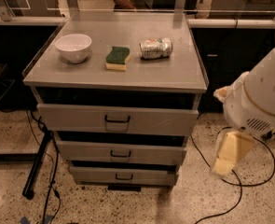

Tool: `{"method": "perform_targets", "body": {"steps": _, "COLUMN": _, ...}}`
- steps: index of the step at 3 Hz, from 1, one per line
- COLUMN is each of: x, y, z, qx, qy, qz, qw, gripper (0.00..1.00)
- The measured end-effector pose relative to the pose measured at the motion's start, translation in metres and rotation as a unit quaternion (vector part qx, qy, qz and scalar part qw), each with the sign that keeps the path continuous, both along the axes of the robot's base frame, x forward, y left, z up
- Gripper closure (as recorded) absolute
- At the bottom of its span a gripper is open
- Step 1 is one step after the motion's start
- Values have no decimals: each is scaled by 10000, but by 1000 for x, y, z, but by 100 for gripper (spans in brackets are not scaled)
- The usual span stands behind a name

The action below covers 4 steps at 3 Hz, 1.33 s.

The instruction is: Open middle drawer

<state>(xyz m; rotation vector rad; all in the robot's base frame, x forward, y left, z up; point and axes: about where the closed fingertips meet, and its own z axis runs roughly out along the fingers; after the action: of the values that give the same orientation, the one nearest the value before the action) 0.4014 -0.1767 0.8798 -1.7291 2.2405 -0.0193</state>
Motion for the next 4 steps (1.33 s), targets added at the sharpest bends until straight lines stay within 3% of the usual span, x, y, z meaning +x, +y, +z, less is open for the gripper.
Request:
{"method": "perform_targets", "body": {"steps": 2, "x": -6, "y": 2, "z": -11, "qx": -24, "qy": 106, "qz": 20, "qw": 9999, "gripper": 0}}
{"method": "perform_targets", "body": {"steps": 3, "x": -19, "y": 7, "z": -35, "qx": 7, "qy": 239, "qz": 58, "qw": 9997, "gripper": 0}}
{"method": "perform_targets", "body": {"steps": 4, "x": -50, "y": 18, "z": -108, "qx": 184, "qy": 673, "qz": 77, "qw": 9975, "gripper": 0}}
